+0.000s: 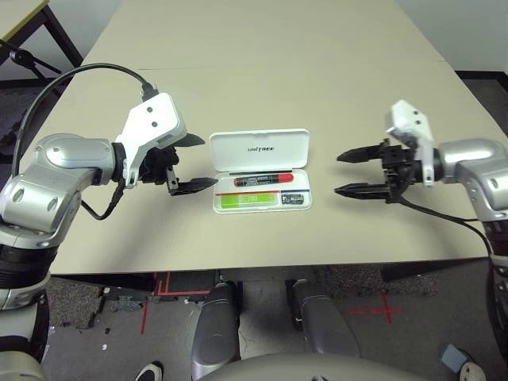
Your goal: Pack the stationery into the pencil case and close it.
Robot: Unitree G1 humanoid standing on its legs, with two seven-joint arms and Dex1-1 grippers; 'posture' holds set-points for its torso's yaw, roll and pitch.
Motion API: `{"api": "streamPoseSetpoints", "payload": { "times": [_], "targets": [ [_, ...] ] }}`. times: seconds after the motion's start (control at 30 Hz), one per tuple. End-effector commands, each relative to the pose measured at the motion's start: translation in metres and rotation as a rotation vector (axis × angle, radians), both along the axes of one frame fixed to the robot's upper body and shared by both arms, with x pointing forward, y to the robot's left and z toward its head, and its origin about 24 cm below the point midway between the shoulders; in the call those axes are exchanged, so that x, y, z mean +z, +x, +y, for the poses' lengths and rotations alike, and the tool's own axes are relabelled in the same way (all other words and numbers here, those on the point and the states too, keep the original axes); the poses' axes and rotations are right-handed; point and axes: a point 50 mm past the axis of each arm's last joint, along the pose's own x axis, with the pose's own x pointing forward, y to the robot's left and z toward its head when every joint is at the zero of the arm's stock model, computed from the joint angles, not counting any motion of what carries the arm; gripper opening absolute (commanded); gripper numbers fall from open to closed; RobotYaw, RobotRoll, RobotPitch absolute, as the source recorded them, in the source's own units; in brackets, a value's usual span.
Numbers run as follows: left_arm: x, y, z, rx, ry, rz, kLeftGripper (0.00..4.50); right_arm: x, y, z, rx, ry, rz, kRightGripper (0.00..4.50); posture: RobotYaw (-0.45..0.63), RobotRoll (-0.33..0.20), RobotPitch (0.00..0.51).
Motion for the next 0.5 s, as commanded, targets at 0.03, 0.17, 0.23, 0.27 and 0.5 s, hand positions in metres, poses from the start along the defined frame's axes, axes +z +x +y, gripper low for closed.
{"api": "streamPoseSetpoints", "payload": {
  "times": [0.03, 0.17, 0.23, 0.27, 0.5],
  "targets": [
    [-0.005, 0.002, 0.009, 0.03, 0.006, 0.006, 4.5, 0.006, -0.009, -0.012, -0.038, 0.031, 0.003, 4.45, -0.1, 0.0, 0.177],
    [-0.009, 0.009, 0.012, 0.045, -0.044, 0.0, 4.5, 0.005, -0.014, -0.017, -0.066, 0.032, 0.007, 4.45, -0.11, 0.0, 0.174],
    [-0.012, 0.012, 0.015, 0.058, -0.051, 0.0, 4.09, 0.004, -0.015, -0.016, -0.071, 0.034, 0.007, 4.5, -0.12, 0.0, 0.173],
    [-0.014, 0.014, 0.017, 0.064, -0.045, 0.0, 3.89, 0.004, -0.015, -0.015, -0.072, 0.035, 0.007, 4.5, -0.12, 0.0, 0.173],
    [-0.018, 0.028, 0.03, 0.137, 0.008, -0.066, 1.19, -0.002, -0.014, -0.009, -0.073, 0.048, 0.005, 4.5, -0.12, 0.0, 0.172]
  ]
}}
